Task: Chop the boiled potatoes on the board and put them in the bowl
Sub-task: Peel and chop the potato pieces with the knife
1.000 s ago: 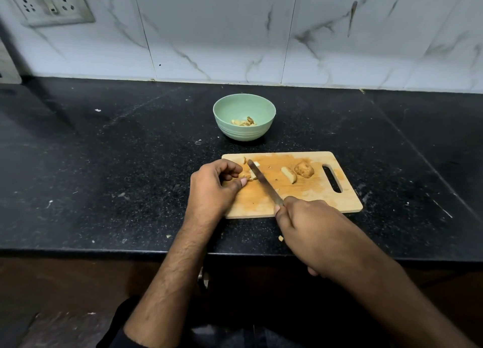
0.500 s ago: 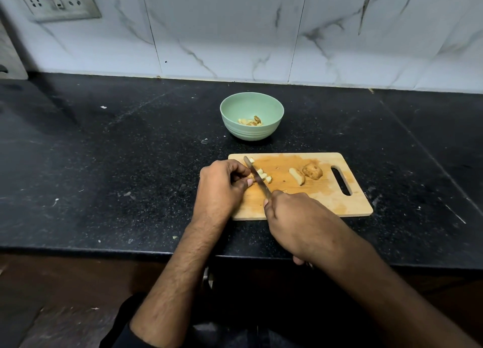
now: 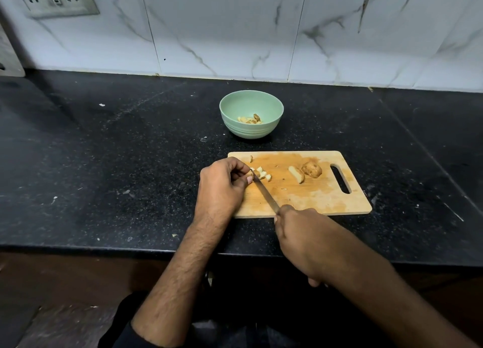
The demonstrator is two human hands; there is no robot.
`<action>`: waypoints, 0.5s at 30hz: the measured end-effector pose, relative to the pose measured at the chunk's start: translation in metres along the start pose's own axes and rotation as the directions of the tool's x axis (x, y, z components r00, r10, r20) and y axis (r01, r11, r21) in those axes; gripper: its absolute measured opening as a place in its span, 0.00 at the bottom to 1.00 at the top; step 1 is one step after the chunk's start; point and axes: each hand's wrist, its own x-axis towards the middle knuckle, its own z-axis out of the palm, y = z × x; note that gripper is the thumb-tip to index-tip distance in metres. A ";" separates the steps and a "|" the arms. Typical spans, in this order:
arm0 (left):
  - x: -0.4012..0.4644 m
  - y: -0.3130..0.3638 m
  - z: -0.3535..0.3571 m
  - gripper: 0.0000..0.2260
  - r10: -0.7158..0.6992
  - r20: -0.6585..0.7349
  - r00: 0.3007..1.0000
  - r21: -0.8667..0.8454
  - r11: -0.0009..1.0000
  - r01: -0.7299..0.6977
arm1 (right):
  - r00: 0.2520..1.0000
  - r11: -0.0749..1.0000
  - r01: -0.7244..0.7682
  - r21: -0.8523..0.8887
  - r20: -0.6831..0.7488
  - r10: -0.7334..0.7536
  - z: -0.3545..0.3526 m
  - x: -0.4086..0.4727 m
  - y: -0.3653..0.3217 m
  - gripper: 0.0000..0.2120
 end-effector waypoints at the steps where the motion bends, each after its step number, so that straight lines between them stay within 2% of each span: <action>1: -0.001 0.000 0.001 0.05 0.001 -0.006 1.000 -0.002 1.000 -0.001 | 1.000 1.000 -0.005 0.006 0.019 0.005 -0.002 -0.004 0.002 0.12; 10: -0.005 -0.001 -0.003 0.06 -0.033 -0.046 0.998 0.001 0.999 0.033 | 0.998 0.999 0.036 0.014 0.042 -0.036 -0.021 -0.030 0.023 0.17; 15: -0.007 0.001 -0.003 0.04 0.002 -0.052 0.999 0.010 1.000 -0.002 | 0.998 0.989 -0.024 0.146 -0.050 0.032 -0.026 -0.030 0.026 0.16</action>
